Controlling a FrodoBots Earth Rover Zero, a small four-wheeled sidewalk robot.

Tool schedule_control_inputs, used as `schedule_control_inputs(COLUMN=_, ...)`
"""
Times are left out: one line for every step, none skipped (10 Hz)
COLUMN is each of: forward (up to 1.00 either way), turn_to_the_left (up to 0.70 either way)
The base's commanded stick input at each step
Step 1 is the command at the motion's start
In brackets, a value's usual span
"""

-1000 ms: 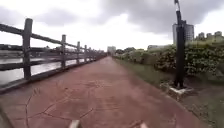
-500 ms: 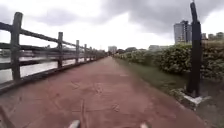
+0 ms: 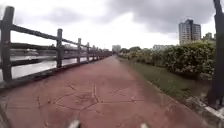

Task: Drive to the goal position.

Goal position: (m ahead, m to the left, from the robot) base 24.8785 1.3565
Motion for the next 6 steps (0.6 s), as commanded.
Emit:
schedule_control_inputs(forward=0.7, turn_to_the_left=0.0)
schedule_control_inputs(forward=0.7, turn_to_the_left=0.0)
schedule_control_inputs(forward=0.7, turn_to_the_left=0.0)
schedule_control_inputs(forward=0.7, turn_to_the_left=0.0)
schedule_control_inputs(forward=0.7, turn_to_the_left=0.0)
schedule_control_inputs(forward=0.7, turn_to_the_left=0.0)
